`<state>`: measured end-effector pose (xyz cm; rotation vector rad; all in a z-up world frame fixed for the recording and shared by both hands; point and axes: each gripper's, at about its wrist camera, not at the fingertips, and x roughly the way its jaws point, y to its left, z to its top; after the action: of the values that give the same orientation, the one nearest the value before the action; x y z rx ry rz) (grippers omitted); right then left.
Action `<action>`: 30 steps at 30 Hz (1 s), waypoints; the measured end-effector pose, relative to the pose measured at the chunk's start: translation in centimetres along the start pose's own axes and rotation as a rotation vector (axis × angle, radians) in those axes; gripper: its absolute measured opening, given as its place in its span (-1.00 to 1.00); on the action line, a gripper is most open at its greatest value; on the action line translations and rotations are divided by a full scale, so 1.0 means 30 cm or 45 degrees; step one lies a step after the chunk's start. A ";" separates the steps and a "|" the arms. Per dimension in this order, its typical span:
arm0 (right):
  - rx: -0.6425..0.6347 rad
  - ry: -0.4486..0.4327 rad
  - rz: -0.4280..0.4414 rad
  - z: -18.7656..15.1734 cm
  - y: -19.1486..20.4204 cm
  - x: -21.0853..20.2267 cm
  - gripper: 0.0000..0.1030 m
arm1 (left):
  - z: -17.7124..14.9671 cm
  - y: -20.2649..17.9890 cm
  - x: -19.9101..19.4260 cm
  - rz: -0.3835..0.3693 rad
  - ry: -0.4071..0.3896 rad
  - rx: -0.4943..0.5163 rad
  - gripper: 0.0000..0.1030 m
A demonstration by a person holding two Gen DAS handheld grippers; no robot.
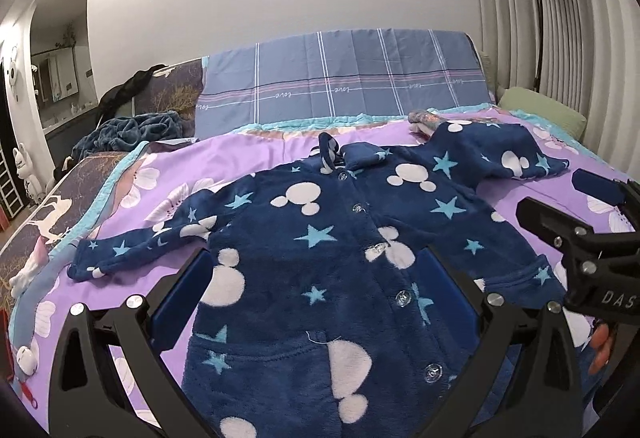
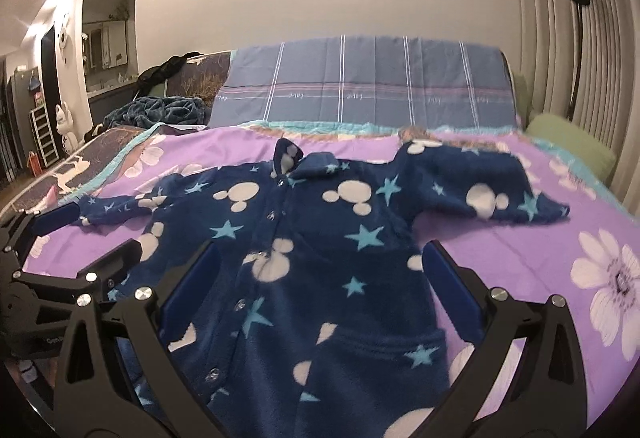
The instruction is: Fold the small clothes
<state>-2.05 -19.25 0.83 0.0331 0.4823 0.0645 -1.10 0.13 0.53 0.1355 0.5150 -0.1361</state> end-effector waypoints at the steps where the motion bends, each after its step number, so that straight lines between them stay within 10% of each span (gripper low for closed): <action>1: -0.008 0.012 -0.002 0.004 0.001 0.002 0.96 | 0.001 0.001 0.002 -0.001 0.008 -0.001 0.97; 20: 0.022 0.155 -0.033 -0.009 -0.011 0.054 0.96 | -0.029 0.058 0.025 -0.220 0.026 -0.114 0.97; 24: 0.056 0.172 -0.037 -0.013 -0.024 0.063 0.96 | -0.052 0.022 0.048 -0.177 0.056 0.046 0.97; 30: 0.046 0.177 -0.062 -0.020 -0.024 0.073 0.96 | -0.081 -0.035 0.106 -0.387 0.250 0.192 0.97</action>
<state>-0.37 -19.81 -0.75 0.0524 0.6228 0.0102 0.30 -0.81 -3.26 0.2187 0.7201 -0.4628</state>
